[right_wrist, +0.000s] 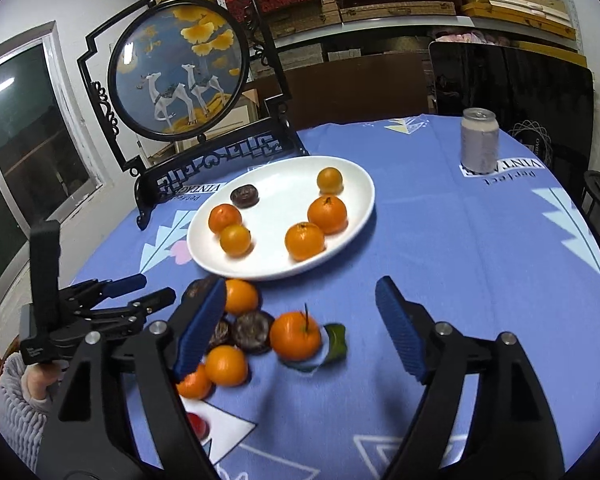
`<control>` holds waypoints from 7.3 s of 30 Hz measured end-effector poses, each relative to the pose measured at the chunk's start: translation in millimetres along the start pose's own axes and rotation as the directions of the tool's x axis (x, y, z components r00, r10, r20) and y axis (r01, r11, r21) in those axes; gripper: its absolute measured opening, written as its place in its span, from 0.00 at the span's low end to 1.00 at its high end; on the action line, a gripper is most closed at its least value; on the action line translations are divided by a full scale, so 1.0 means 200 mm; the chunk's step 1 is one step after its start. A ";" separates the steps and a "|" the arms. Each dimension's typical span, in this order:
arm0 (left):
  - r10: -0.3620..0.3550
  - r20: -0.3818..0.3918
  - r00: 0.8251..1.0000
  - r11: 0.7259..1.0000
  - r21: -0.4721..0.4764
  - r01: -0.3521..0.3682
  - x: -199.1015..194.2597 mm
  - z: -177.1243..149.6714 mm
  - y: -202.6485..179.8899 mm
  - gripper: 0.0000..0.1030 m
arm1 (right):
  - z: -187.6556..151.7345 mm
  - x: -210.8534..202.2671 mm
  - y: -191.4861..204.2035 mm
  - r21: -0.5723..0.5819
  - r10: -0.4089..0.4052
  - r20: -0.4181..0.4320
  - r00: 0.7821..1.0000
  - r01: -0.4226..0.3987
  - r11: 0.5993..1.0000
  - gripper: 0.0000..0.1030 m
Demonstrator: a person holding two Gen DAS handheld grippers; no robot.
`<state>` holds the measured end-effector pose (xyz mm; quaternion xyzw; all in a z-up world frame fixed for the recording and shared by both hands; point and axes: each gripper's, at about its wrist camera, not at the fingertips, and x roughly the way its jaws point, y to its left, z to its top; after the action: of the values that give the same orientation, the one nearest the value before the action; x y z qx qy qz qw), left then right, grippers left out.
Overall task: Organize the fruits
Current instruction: 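Withdraw both tools from the plate, moving the left tool toward another dark date, then grasp a stemmed leafy mandarin with the right tool while the left tool grasps a dark date, then carry the leafy mandarin and date over the white plate and open both tools, then withdraw both open tools from the plate toward the remaining dates, then grasp a dark date with the left tool while the right tool grasps a round dark fruit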
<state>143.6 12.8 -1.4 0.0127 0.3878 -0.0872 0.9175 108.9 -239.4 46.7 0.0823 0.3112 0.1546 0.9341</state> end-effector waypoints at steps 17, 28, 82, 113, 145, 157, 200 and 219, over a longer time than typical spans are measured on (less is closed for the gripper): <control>-0.012 -0.064 0.998 0.997 0.077 0.017 0.17 0.03 -0.08 0.68 | 0.02 0.01 -0.07 0.056 0.044 -0.023 0.999 -0.043 0.998 0.80; 0.030 -0.028 0.999 0.999 -0.033 -0.031 0.07 0.01 0.13 0.68 | 0.01 0.02 -0.06 0.052 0.045 -0.035 0.998 -0.043 0.998 0.81; 0.007 -0.059 0.998 0.998 -0.064 -0.011 0.17 0.02 0.15 0.41 | -0.14 0.30 0.02 -0.057 -0.017 -0.223 0.975 0.004 0.998 0.50; -0.032 0.086 0.996 0.999 -0.026 0.035 0.08 0.52 0.00 0.41 | 0.36 0.31 0.05 -0.031 0.010 -0.032 0.999 -0.011 0.999 0.38; -0.045 -0.002 0.999 0.996 -0.082 0.045 0.02 0.07 0.05 0.63 | -0.02 0.11 0.13 -0.047 0.062 -0.064 0.996 -0.065 0.997 0.75; -0.083 -0.067 0.994 0.995 0.045 0.086 0.14 0.06 -0.09 0.63 | -0.01 0.12 0.06 0.016 0.090 -0.083 0.992 -0.089 0.996 0.77; 0.028 -0.081 0.996 1.000 0.000 -0.028 0.17 -0.01 0.07 0.52 | -0.11 0.38 0.11 0.096 0.185 -0.277 0.943 -0.165 0.982 0.61; 0.036 -0.082 0.996 0.999 0.006 -0.035 0.18 0.00 0.07 0.52 | -0.09 0.39 0.14 -0.079 -0.056 -0.239 0.970 0.038 0.996 0.56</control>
<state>169.3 21.3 -27.6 0.0252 0.4248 -0.0712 0.9021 150.2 -185.2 -4.0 0.0209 0.4179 0.1529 0.8953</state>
